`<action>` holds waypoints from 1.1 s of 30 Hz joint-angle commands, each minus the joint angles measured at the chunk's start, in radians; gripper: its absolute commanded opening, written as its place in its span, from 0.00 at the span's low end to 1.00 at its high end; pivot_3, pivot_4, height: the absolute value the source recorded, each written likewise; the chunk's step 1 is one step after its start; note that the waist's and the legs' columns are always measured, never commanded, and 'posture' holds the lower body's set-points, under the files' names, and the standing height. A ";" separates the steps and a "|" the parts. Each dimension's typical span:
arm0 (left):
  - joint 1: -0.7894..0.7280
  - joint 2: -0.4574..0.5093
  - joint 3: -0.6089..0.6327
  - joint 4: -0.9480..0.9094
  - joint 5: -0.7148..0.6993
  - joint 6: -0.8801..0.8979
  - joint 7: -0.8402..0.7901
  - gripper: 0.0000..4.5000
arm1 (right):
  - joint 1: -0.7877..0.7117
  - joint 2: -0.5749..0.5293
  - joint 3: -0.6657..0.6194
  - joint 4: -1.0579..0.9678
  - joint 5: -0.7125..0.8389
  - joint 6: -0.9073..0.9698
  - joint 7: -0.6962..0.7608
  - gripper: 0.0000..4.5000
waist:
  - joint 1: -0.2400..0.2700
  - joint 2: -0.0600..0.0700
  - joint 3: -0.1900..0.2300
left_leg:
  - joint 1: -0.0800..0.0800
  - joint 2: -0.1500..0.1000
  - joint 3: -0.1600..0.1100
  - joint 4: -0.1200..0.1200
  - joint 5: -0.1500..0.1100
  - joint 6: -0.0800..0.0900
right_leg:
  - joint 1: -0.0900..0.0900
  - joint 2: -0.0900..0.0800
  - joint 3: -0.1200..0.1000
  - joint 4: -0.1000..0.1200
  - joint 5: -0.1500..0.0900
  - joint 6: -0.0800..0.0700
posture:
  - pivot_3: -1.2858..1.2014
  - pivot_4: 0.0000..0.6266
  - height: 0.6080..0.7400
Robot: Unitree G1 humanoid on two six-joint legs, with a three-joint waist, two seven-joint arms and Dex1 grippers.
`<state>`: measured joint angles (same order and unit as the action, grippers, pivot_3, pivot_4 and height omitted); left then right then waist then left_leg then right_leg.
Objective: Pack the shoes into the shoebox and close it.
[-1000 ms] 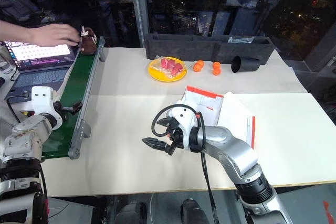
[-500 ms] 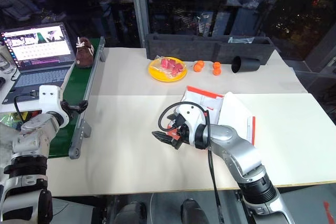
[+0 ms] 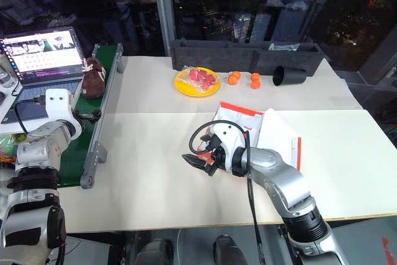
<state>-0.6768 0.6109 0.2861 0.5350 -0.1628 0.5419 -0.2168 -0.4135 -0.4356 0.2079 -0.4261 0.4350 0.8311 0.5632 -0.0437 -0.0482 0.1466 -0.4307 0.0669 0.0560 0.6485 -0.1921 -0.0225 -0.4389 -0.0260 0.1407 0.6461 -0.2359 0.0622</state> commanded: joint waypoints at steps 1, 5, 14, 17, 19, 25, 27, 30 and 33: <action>-0.041 0.034 0.008 -0.006 0.012 -0.017 0.004 1.00 | -0.002 0.004 -0.026 -0.035 0.003 -0.024 -0.002 0.99 | 0.001 0.000 0.000 | 0.000 0.000 0.000 0.000 0.000 0.000 | 0.000 0.000 0.000 0.000 0.000 0.000 | 0.52 0.24 0.81; -0.049 0.035 0.003 -0.016 0.011 -0.018 -0.001 1.00 | -0.001 0.006 -0.026 -0.033 0.003 -0.027 -0.001 0.99 | 0.003 0.000 0.000 | 0.000 0.000 0.000 0.000 0.000 0.000 | 0.000 0.000 0.000 0.000 0.000 0.000 | 0.52 0.24 0.81; -0.064 0.031 0.005 -0.016 0.009 -0.032 -0.001 1.00 | -0.003 0.019 -0.026 -0.028 -0.004 -0.035 -0.007 0.99 | 0.002 0.000 0.000 | 0.000 0.000 0.000 0.000 0.000 0.000 | 0.000 0.000 0.000 0.000 0.000 0.000 | 0.52 0.24 0.81; -0.059 0.017 -0.004 0.011 0.013 -0.034 0.003 1.00 | -0.006 0.021 -0.028 -0.026 -0.005 -0.036 -0.010 0.99 | 0.002 0.000 0.000 | 0.000 0.000 0.000 0.000 0.000 0.000 | 0.000 0.000 0.000 0.000 0.000 0.000 | 0.52 0.24 0.81; -0.052 0.005 -0.009 0.023 0.014 -0.027 0.008 1.00 | -0.008 0.023 -0.030 -0.027 -0.005 -0.036 -0.012 0.99 | 0.002 0.000 0.000 | 0.000 0.000 0.000 0.000 0.000 0.000 | 0.000 0.000 0.000 0.000 0.000 0.000 | 0.52 0.24 0.81; -0.030 -0.019 -0.002 -0.021 -0.001 -0.012 0.015 0.67 | -0.009 0.023 -0.039 -0.028 -0.006 -0.038 -0.018 1.00 | 0.008 0.000 0.000 | 0.000 0.000 0.000 0.002 0.000 0.000 | 0.000 0.000 0.000 0.002 0.000 0.000 | 0.52 0.24 0.81; -0.038 -0.018 -0.004 -0.015 0.002 -0.008 0.017 0.54 | -0.010 0.024 -0.041 -0.025 -0.007 -0.040 -0.020 1.00 | 0.009 0.000 0.000 | 0.000 0.000 -0.001 0.003 0.000 0.000 | 0.000 0.000 -0.001 0.002 0.000 0.000 | 0.52 0.24 0.81; -0.051 -0.016 -0.005 -0.006 0.004 -0.004 0.019 0.32 | -0.012 0.026 -0.043 -0.023 -0.009 -0.042 -0.022 1.00 | 0.009 0.000 0.000 | 0.001 0.000 -0.001 0.004 0.000 0.000 | 0.001 0.000 -0.001 0.003 0.000 0.000 | 0.52 0.24 0.81; -0.059 -0.017 -0.005 -0.005 0.004 0.001 0.021 0.20 | -0.012 0.029 -0.043 -0.023 -0.012 -0.043 -0.024 1.00 | 0.009 0.000 0.000 | 0.001 0.000 -0.001 0.005 0.000 0.000 | 0.001 0.000 -0.001 0.004 0.000 0.000 | 0.52 0.24 0.81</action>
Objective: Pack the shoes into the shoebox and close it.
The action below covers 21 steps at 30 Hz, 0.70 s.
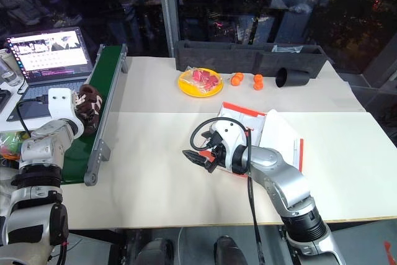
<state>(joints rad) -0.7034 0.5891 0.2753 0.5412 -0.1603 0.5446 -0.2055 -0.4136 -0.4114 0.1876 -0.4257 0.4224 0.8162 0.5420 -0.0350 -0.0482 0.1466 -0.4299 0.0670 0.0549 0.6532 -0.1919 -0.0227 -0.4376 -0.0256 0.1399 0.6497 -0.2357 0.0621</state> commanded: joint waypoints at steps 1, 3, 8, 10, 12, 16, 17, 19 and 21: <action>-0.034 0.003 0.006 -0.011 0.001 -0.001 0.011 0.20 | -0.012 0.006 -0.024 -0.023 0.000 -0.028 -0.004 1.00 | 0.000 0.000 0.000 | 0.000 0.000 0.000 0.000 0.000 0.000 | 0.000 0.000 0.000 0.000 0.000 0.000 | 0.52 0.24 0.81; -0.034 0.002 0.005 -0.010 0.003 0.004 0.015 0.20 | -0.011 0.007 -0.025 -0.023 -0.003 -0.028 -0.004 1.00 | 0.001 0.000 0.000 | 0.000 0.000 0.000 0.000 0.000 0.000 | 0.000 0.000 0.000 0.000 0.000 0.000 | 0.52 0.24 0.81; -0.028 -0.008 0.020 -0.018 -0.009 -0.018 0.019 0.09 | -0.008 0.009 -0.030 -0.023 -0.006 -0.025 -0.006 1.00 | 0.003 0.000 0.000 | 0.000 0.000 0.000 0.000 0.000 0.000 | 0.000 0.000 0.000 0.000 0.000 0.000 | 0.52 0.24 0.81; -0.025 -0.010 0.023 -0.025 -0.011 -0.027 0.019 0.04 | -0.007 0.008 -0.031 -0.024 -0.006 -0.024 -0.006 1.00 | 0.004 0.000 0.000 | 0.000 0.000 0.000 0.000 0.000 0.000 | 0.000 0.000 0.000 0.000 0.000 0.000 | 0.52 0.24 0.81; -0.024 -0.010 0.022 -0.028 -0.009 -0.030 0.017 0.04 | -0.007 0.008 -0.032 -0.023 -0.007 -0.024 -0.007 1.00 | 0.005 0.000 0.000 | -0.001 0.000 0.000 0.000 0.000 0.000 | 0.000 0.000 0.000 0.000 0.000 0.000 | 0.52 0.24 0.81; -0.030 -0.016 0.037 -0.022 -0.011 -0.050 0.040 0.04 | -0.009 0.008 -0.036 -0.021 -0.006 -0.021 -0.009 1.00 | 0.008 0.000 0.000 | -0.001 0.000 0.000 0.000 0.000 0.000 | 0.000 0.000 0.000 0.000 0.000 0.000 | 0.52 0.24 0.81; -0.034 -0.021 0.048 -0.023 -0.018 -0.066 0.045 0.04 | -0.010 0.011 -0.039 -0.020 -0.004 -0.020 -0.012 1.00 | 0.009 0.000 0.000 | -0.001 0.000 0.000 0.000 0.000 0.000 | 0.000 0.000 0.000 0.000 0.000 0.000 | 0.52 0.24 0.81; -0.042 -0.041 0.075 -0.047 -0.044 -0.112 0.042 0.04 | -0.019 0.045 -0.080 -0.018 0.035 -0.010 -0.027 1.00 | 0.011 0.000 0.000 | -0.001 0.000 0.000 0.001 0.000 0.000 | 0.000 0.000 -0.001 0.000 0.000 0.000 | 0.52 0.24 0.81; -0.050 -0.067 0.094 -0.087 -0.077 -0.151 0.028 0.04 | -0.047 0.101 -0.145 -0.017 0.096 0.008 -0.057 1.00 | 0.014 0.000 0.000 | -0.002 0.000 0.000 0.001 0.000 0.000 | 0.000 0.000 -0.001 -0.001 0.000 0.000 | 0.52 0.24 0.81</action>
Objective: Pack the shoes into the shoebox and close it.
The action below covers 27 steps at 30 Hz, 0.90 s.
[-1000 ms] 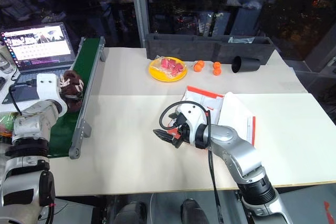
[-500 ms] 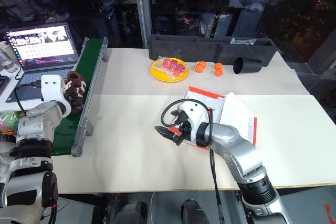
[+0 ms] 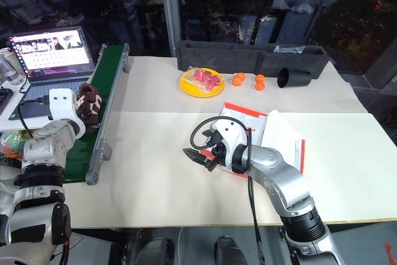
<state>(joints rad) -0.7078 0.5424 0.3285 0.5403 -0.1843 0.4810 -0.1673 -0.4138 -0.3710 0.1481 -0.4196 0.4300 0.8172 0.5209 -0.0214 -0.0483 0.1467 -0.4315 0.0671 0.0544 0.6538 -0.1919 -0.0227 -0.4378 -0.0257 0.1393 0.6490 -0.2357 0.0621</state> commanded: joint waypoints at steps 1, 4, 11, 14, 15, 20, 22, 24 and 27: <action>-0.049 -0.032 0.046 -0.102 -0.066 -0.100 -0.015 0.04 | -0.061 0.082 -0.130 -0.022 0.110 0.015 -0.049 1.00 | 0.002 0.000 0.000 | -0.001 0.000 0.000 0.000 0.000 0.000 | -0.001 0.000 0.000 0.000 0.000 0.000 | 0.52 0.24 0.81; -0.073 -0.116 0.085 -0.177 -0.158 -0.103 -0.013 0.04 | -0.134 0.177 -0.229 0.022 0.184 0.042 -0.137 1.00 | 0.005 0.000 0.000 | -0.002 0.000 0.000 0.000 0.000 0.000 | -0.001 0.000 0.000 0.000 0.000 0.000 | 0.52 0.24 0.81; -0.030 -0.364 -0.007 -0.510 -0.495 0.193 -0.131 0.04 | -0.348 0.390 -0.450 0.237 0.350 0.179 -0.437 1.00 | 0.007 0.000 0.000 | -0.009 0.000 -0.009 0.006 0.000 0.000 | -0.001 -0.002 -0.010 0.000 0.000 0.000 | 0.52 0.24 0.81; 0.025 -0.402 -0.089 -0.639 -0.578 0.314 -0.166 0.04 | -0.399 0.421 -0.478 0.280 0.396 0.206 -0.484 1.00 | 0.000 0.000 0.000 | -0.010 0.000 -0.011 0.006 0.000 0.000 | -0.001 -0.002 -0.012 -0.001 0.000 0.000 | 0.52 0.24 0.81; 0.041 -0.408 -0.108 -0.667 -0.596 0.340 -0.169 0.04 | -0.412 0.426 -0.487 0.292 0.409 0.211 -0.498 1.00 | -0.004 0.001 0.001 | -0.011 0.000 -0.013 0.006 0.000 0.000 | -0.001 -0.002 -0.013 -0.001 0.000 0.000 | 0.52 0.24 0.81; 0.071 -0.420 -0.135 -0.720 -0.653 0.401 -0.167 0.04 | -0.432 0.418 -0.489 0.310 0.427 0.233 -0.532 1.00 | -0.027 0.002 0.001 | -0.010 0.000 -0.015 0.006 0.000 0.000 | -0.001 -0.001 -0.014 0.000 0.000 0.000 | 0.52 0.24 0.81; 0.069 -0.416 -0.139 -0.717 -0.654 0.402 -0.168 0.04 | -0.435 0.422 -0.503 0.316 0.439 0.229 -0.550 1.00 | -0.030 0.002 0.001 | -0.010 0.000 -0.016 0.006 0.000 0.000 | 0.000 -0.001 -0.015 0.000 0.000 0.000 | 0.52 0.24 0.81; 0.064 -0.411 -0.139 -0.707 -0.649 0.396 -0.168 0.04 | -0.432 0.415 -0.501 0.317 0.440 0.231 -0.563 1.00 | -0.031 0.002 0.001 | -0.010 0.000 -0.017 0.006 0.000 0.001 | 0.000 -0.001 -0.015 0.000 0.000 0.000 | 0.52 0.24 0.81; 0.052 -0.402 -0.133 -0.685 -0.638 0.384 -0.168 0.04 | -0.419 0.412 -0.503 0.315 0.450 0.227 -0.572 1.00 | -0.031 0.002 0.001 | -0.010 0.000 -0.017 0.006 0.000 0.001 | 0.000 -0.001 -0.015 -0.001 0.000 0.000 | 0.52 0.24 0.81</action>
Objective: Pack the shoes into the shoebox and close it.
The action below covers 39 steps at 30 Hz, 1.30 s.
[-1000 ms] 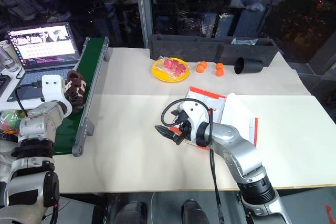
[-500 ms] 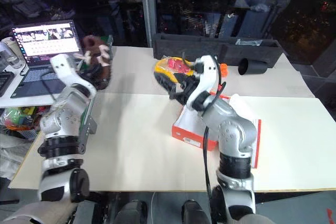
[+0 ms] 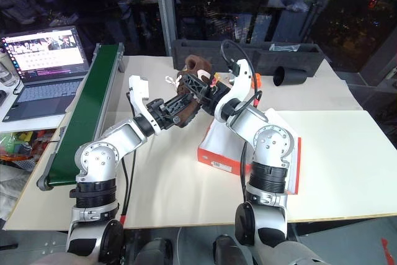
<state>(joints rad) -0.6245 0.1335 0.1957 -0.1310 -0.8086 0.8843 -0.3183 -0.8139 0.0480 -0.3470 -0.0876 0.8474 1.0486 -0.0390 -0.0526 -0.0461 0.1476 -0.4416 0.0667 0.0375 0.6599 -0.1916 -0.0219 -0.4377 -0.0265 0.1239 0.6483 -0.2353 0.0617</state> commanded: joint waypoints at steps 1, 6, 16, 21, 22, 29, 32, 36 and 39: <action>-0.034 0.010 0.000 -0.006 -0.008 -0.024 -0.017 0.04 | -0.016 -0.006 -0.009 -0.019 0.034 -0.007 -0.016 0.94 | 0.000 0.000 0.000 | 0.000 0.000 0.000 0.000 0.000 0.000 | 0.000 0.000 0.000 0.000 0.000 0.000 | 0.52 0.24 0.81; -0.037 0.023 -0.009 0.008 0.015 -0.038 -0.015 0.04 | -0.007 -0.006 -0.005 -0.032 0.039 -0.012 -0.022 0.62 | 0.001 0.000 0.000 | -0.001 0.000 0.000 0.000 0.000 0.000 | 0.000 0.000 0.000 -0.001 0.000 0.000 | 0.52 0.24 0.81; -0.026 0.044 -0.065 0.012 0.104 -0.091 -0.020 0.04 | -0.002 -0.008 0.005 -0.039 0.040 -0.003 -0.030 0.20 | 0.001 0.000 0.000 | -0.001 0.000 -0.001 0.000 0.000 0.000 | 0.000 0.000 -0.001 -0.001 0.000 0.000 | 0.52 0.24 0.81; -0.022 0.033 -0.076 0.013 0.128 -0.137 -0.030 0.25 | -0.005 -0.019 0.006 -0.042 0.034 -0.007 -0.039 0.20 | 0.002 0.000 0.000 | -0.001 0.000 -0.001 0.000 0.000 0.000 | 0.000 0.000 -0.001 -0.001 0.000 0.000 | 0.52 0.24 0.81; -0.022 0.035 -0.086 0.011 0.136 -0.144 -0.037 0.31 | -0.008 -0.021 -0.002 -0.044 0.033 -0.014 -0.046 0.20 | 0.002 0.000 0.000 | -0.001 0.000 -0.001 0.000 0.000 0.000 | 0.000 0.000 -0.001 -0.001 0.000 0.000 | 0.52 0.24 0.81; 0.030 0.150 -0.248 -0.022 0.302 -0.262 -0.166 0.71 | -0.040 -0.122 -0.046 -0.055 -0.088 -0.075 -0.171 0.20 | 0.007 0.001 0.001 | -0.001 -0.001 0.000 0.000 0.000 0.000 | 0.000 0.000 -0.001 -0.001 0.000 0.000 | 0.52 0.24 0.81; 0.073 0.249 -0.322 -0.008 0.386 -0.328 -0.267 0.71 | -0.057 -0.196 -0.119 -0.052 -0.071 0.024 -0.253 0.20 | 0.007 0.003 0.002 | -0.001 -0.001 0.000 -0.001 0.000 0.000 | -0.001 -0.001 0.000 -0.002 0.000 0.000 | 0.52 0.24 0.81; 0.109 0.320 -0.346 -0.044 0.363 -0.355 -0.415 0.71 | -0.067 -0.254 -0.247 -0.069 0.001 0.254 -0.367 0.20 | 0.008 0.005 0.003 | -0.002 0.000 0.000 -0.001 0.000 0.000 | -0.001 -0.001 -0.001 -0.002 -0.001 -0.002 | 0.52 0.24 0.81; 0.119 0.342 -0.363 -0.055 0.350 -0.372 -0.509 0.71 | -0.088 -0.223 -0.383 -0.094 0.005 0.446 -0.457 0.20 | 0.007 0.006 0.003 | -0.002 0.000 0.000 -0.002 0.000 0.000 | -0.002 -0.001 -0.001 -0.002 -0.002 -0.002 | 0.52 0.24 0.81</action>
<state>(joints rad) -0.4981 0.4726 -0.1591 -0.1377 -0.4359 0.5455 -0.7655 -0.8649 -0.1881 -0.6572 -0.1208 0.8274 1.3836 -0.4482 -0.0461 -0.0406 0.1510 -0.4441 0.0667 0.0371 0.6582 -0.1917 -0.0217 -0.4394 -0.0270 0.1232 0.6466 -0.2369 0.0592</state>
